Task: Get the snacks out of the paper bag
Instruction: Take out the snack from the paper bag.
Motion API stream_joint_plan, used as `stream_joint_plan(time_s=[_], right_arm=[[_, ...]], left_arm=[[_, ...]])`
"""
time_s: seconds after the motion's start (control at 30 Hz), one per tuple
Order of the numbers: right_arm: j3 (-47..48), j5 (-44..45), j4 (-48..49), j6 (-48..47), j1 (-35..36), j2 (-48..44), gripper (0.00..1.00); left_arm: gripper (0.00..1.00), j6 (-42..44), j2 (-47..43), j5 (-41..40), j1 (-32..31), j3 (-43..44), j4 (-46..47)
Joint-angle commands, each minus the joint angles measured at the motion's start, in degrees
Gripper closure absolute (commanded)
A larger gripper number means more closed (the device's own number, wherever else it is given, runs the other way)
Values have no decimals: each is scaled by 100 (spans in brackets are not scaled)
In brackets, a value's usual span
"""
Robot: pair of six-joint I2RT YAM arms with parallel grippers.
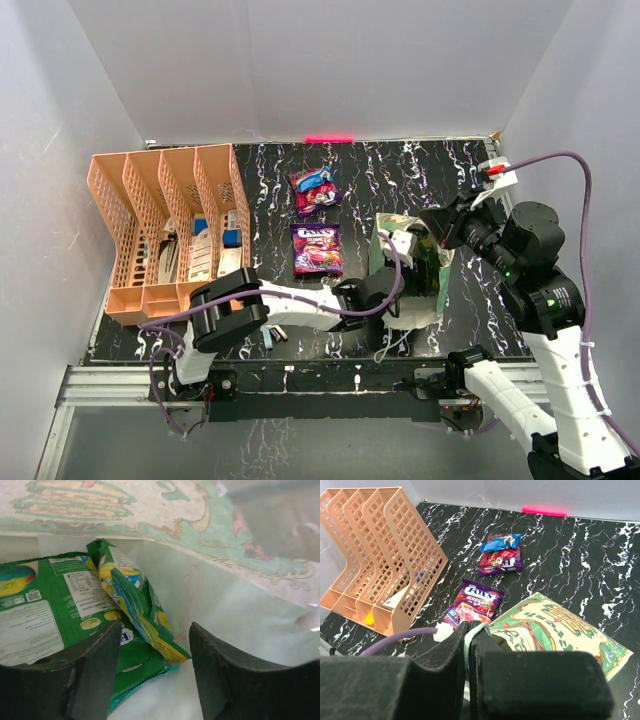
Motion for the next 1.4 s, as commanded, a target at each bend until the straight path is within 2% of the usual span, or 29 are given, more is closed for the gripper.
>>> stream_joint_plan(time_s=[0.0, 0.13, 0.33, 0.5, 0.6, 0.73, 0.97, 1.03, 1.13, 1.23, 1.37], right_arm=[[243, -77, 707, 121, 2, -39, 93], [260, -111, 718, 188, 6, -47, 93], [193, -270, 738, 373, 5, -128, 93], [137, -176, 678, 368, 4, -226, 93], [135, -202, 694, 363, 5, -258, 93], [193, -232, 590, 392, 4, -294, 93], [-125, 138, 678, 479, 0, -613, 93], [-254, 389, 711, 427, 4, -702, 93], [-362, 941, 642, 241, 4, -794, 93], [-460, 1494, 604, 49, 0, -897, 93], [-654, 2172, 606, -89, 6, -1069, 93]], left_arm=[[42, -203, 176, -790, -52, 547, -451], [38, -306, 569, -1287, -43, 1196, -961], [38, -269, 1253, -1402, 20, 2105, -1296], [34, -296, 1325, -1497, 42, 2109, -1270], [44, -258, 1440, -1321, 118, 2125, -1168], [67, -344, 1592, -965, 303, 2255, -1119], [96, 622, 1988, 339, 473, 2615, -65], [100, 923, 2080, 712, 482, 2706, 192], [100, 1077, 1911, 1080, 493, 2489, 311], [100, 1017, 1237, 1270, 494, 1735, 506], [100, 756, 311, 1505, 498, 718, 288]])
